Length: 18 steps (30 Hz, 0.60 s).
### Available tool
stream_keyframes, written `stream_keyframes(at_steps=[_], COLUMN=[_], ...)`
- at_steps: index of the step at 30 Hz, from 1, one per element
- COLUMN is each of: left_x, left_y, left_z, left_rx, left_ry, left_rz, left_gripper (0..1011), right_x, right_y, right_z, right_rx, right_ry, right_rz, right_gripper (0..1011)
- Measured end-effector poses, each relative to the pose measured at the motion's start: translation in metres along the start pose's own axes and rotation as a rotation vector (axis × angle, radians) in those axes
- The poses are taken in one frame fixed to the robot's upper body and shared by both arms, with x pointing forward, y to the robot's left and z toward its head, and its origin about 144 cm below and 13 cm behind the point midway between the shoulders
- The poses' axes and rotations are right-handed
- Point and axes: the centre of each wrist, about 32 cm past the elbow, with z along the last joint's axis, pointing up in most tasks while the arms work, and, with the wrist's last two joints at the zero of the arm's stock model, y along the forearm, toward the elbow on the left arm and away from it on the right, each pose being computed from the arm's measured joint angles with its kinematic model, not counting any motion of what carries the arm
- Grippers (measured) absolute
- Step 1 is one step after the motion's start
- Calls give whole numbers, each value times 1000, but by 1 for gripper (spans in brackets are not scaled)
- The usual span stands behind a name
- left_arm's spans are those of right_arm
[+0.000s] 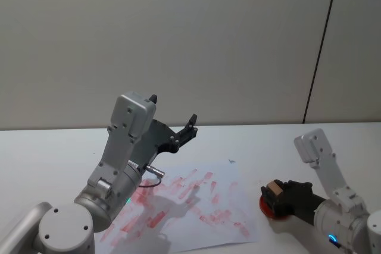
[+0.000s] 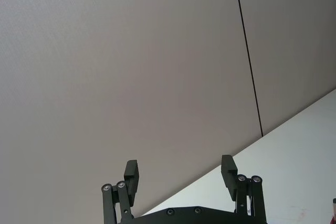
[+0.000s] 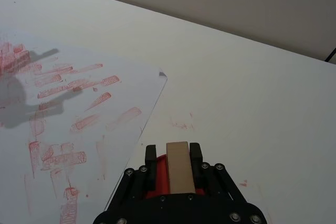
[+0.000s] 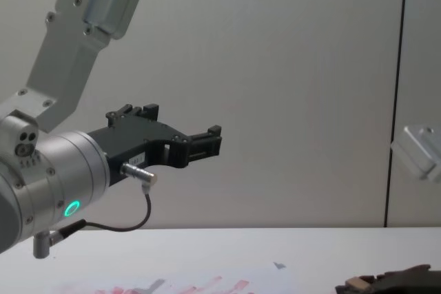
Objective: Use the one hand to pick up the stamp and affix it onto the A4 paper.
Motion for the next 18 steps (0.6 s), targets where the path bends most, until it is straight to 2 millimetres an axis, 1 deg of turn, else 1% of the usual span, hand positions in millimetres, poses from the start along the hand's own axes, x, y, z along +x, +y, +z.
stream_keyframes(at_steps=[4, 6, 7, 9, 14, 17, 18], left_x=[0, 0, 0, 0, 0, 0, 0], left_y=[0, 0, 0, 0, 0, 0, 0], left_z=[0, 0, 0, 0, 0, 0, 0], left_rx=[0, 0, 0, 0, 0, 0, 0], left_ry=[0, 0, 0, 0, 0, 0, 0], left_rz=[0, 0, 0, 0, 0, 0, 0], left_gripper=[1002, 1001, 1001, 1002, 1002, 1001, 1001], right_x=[-1, -1, -1, -1, -1, -2, -2], right_y=[1, 2, 2, 3, 4, 4, 4], right_z=[0, 0, 0, 0, -1, -1, -1], right_rx=[-2, -3, -3, -4, -5, -5, -5], right_ry=[-2, -2, -3, -3, -4, -5, -5], right_rz=[-1, -1, -1, -1, -2, -2, -2], right_gripper=[461, 504, 564, 595, 783, 838, 891])
